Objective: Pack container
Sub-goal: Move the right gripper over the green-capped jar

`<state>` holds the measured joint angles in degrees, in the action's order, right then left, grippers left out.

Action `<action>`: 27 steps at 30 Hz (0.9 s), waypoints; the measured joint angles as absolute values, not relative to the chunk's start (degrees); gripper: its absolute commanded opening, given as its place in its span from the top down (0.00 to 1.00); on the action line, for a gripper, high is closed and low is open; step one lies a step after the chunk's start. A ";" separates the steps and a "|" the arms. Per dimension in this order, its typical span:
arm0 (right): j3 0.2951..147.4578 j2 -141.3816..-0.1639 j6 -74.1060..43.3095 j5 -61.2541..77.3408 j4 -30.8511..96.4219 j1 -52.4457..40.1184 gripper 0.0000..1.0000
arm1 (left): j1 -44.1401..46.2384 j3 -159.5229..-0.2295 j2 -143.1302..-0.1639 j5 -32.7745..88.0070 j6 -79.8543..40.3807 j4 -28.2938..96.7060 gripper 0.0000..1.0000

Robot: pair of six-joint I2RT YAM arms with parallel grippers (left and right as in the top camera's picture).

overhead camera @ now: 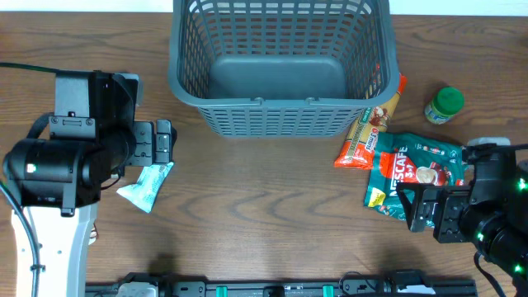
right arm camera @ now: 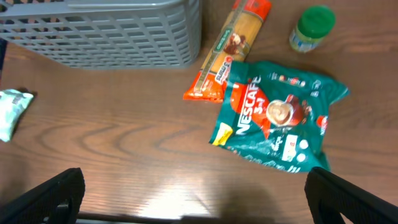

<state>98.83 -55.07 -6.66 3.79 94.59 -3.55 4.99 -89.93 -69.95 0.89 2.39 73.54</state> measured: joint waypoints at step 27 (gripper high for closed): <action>101.21 -95.88 -12.62 3.53 78.43 21.02 0.01 | -8.16 -89.95 -68.36 -0.47 -1.54 73.91 0.01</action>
<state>101.21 -95.88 -12.62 3.53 78.43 21.02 -8.16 -89.95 -68.36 -0.47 -1.54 73.91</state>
